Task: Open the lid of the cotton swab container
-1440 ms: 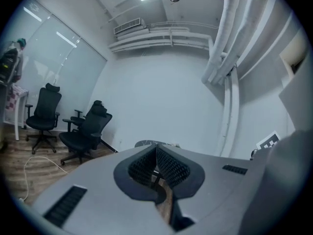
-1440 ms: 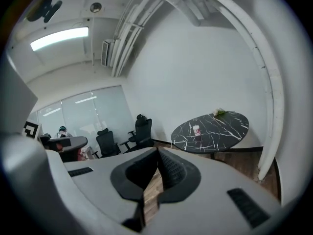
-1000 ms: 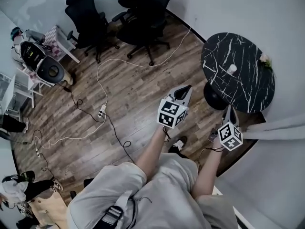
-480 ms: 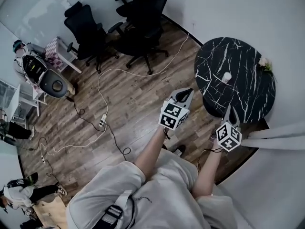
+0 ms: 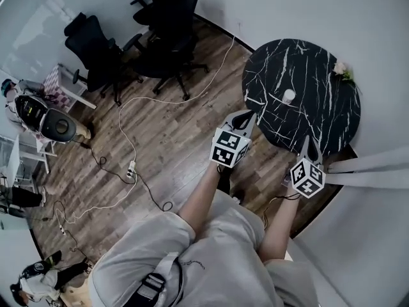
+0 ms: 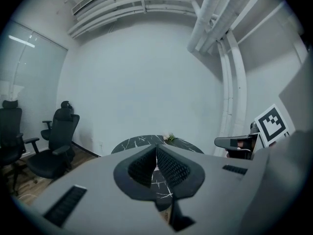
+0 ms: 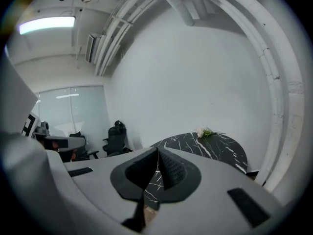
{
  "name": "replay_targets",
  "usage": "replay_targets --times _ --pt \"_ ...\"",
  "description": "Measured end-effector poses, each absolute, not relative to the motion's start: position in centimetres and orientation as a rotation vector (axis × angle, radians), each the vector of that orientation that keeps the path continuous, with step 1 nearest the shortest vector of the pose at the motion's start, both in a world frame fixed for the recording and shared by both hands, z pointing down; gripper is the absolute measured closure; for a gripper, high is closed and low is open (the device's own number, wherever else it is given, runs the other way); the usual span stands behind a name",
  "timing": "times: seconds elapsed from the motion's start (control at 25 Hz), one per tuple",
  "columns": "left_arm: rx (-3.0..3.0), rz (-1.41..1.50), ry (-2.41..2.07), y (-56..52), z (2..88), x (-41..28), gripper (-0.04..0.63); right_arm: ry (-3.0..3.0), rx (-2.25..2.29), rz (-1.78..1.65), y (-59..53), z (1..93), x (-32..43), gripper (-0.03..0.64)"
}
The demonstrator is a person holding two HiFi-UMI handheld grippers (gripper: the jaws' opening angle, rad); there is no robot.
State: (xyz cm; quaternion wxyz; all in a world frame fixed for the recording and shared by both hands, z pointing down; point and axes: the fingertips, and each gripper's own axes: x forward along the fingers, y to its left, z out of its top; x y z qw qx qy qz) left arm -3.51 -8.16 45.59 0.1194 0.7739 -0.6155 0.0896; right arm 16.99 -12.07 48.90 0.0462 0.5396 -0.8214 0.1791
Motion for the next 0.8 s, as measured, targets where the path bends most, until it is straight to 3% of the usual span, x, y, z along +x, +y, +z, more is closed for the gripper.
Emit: replay_targets --times 0.36,0.8 --pt "2.368 0.283 -1.727 -19.1 46.3 -3.2 0.572 -2.422 1.716 0.426 -19.4 47.3 17.8 0.581" --pt "2.351 0.585 -1.421 -29.5 60.3 -1.7 0.571 -2.248 1.769 0.515 -27.2 51.3 16.3 0.581"
